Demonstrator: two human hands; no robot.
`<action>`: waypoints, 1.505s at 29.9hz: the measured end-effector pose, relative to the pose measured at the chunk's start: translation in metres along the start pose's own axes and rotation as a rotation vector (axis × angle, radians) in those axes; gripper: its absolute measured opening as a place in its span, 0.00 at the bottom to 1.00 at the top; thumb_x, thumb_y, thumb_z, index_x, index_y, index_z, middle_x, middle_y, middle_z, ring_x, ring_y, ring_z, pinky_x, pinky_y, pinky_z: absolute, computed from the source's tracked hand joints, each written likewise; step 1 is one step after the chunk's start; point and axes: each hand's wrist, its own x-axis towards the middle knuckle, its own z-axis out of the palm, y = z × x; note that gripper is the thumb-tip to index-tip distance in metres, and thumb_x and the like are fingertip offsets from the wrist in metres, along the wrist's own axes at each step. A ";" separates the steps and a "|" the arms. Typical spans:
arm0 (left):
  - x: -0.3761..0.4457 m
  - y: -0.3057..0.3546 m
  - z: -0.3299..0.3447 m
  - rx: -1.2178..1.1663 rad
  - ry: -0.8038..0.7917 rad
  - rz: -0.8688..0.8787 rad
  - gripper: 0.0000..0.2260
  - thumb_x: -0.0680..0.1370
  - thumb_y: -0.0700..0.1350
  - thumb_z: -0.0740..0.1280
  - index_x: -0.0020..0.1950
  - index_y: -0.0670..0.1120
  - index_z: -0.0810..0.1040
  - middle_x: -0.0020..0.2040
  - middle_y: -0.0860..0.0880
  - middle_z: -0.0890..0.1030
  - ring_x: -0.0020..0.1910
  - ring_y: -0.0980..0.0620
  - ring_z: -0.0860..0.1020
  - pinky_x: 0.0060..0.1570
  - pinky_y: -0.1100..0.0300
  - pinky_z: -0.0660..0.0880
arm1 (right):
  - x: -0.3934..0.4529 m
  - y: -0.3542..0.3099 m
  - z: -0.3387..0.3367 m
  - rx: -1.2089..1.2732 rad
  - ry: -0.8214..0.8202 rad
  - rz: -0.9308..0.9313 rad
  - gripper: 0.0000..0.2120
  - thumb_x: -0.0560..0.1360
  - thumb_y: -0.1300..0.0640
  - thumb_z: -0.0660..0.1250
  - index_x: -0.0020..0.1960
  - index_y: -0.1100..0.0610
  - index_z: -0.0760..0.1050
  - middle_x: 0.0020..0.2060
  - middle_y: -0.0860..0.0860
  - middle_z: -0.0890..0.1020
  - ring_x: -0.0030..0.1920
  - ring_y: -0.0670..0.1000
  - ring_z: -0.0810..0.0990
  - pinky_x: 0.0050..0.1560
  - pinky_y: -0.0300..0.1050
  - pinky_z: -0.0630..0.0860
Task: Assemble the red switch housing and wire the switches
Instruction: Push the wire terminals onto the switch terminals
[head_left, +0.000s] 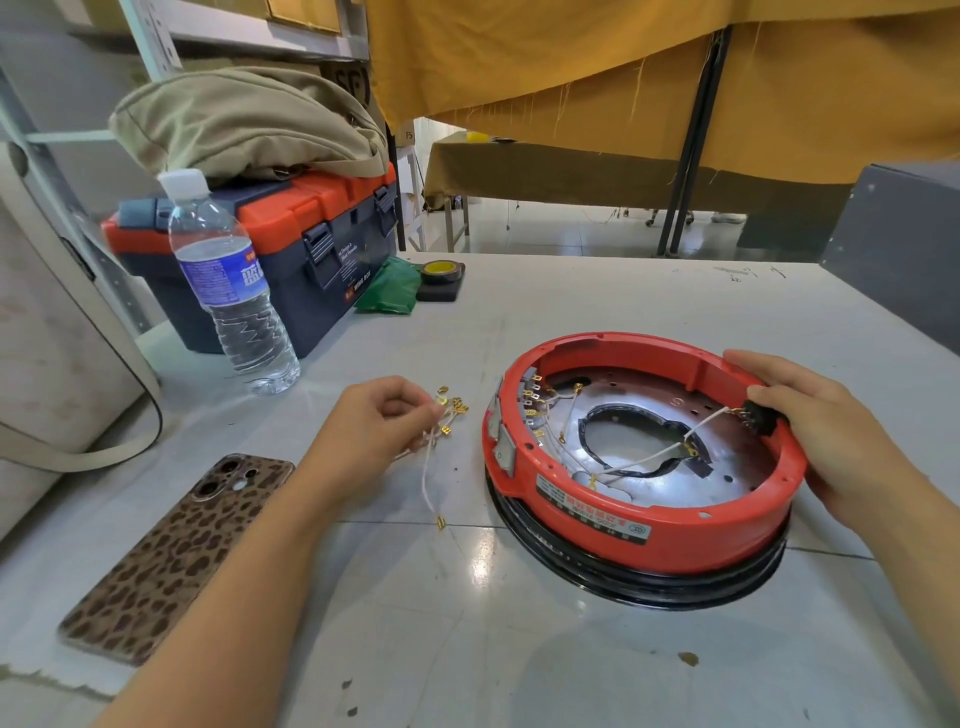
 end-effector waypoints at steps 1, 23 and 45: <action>0.000 0.002 0.000 -0.115 0.027 -0.008 0.03 0.75 0.36 0.69 0.42 0.41 0.78 0.28 0.50 0.79 0.25 0.58 0.73 0.27 0.68 0.70 | 0.000 0.000 0.000 0.001 -0.001 0.000 0.19 0.78 0.66 0.57 0.54 0.46 0.80 0.56 0.47 0.81 0.57 0.51 0.78 0.59 0.47 0.73; 0.002 0.059 0.057 -0.519 -0.034 0.105 0.03 0.75 0.35 0.66 0.46 0.41 0.78 0.32 0.46 0.83 0.35 0.50 0.84 0.33 0.67 0.78 | -0.040 -0.047 0.016 -0.156 -0.211 -0.470 0.06 0.72 0.60 0.70 0.47 0.53 0.83 0.43 0.46 0.86 0.46 0.45 0.83 0.50 0.34 0.76; 0.000 0.082 0.075 -0.028 -0.253 0.220 0.09 0.77 0.50 0.66 0.44 0.47 0.83 0.43 0.50 0.85 0.42 0.57 0.81 0.43 0.69 0.76 | -0.044 -0.049 0.022 -0.198 -0.082 -0.546 0.07 0.71 0.64 0.72 0.42 0.51 0.82 0.37 0.43 0.84 0.39 0.42 0.81 0.44 0.30 0.74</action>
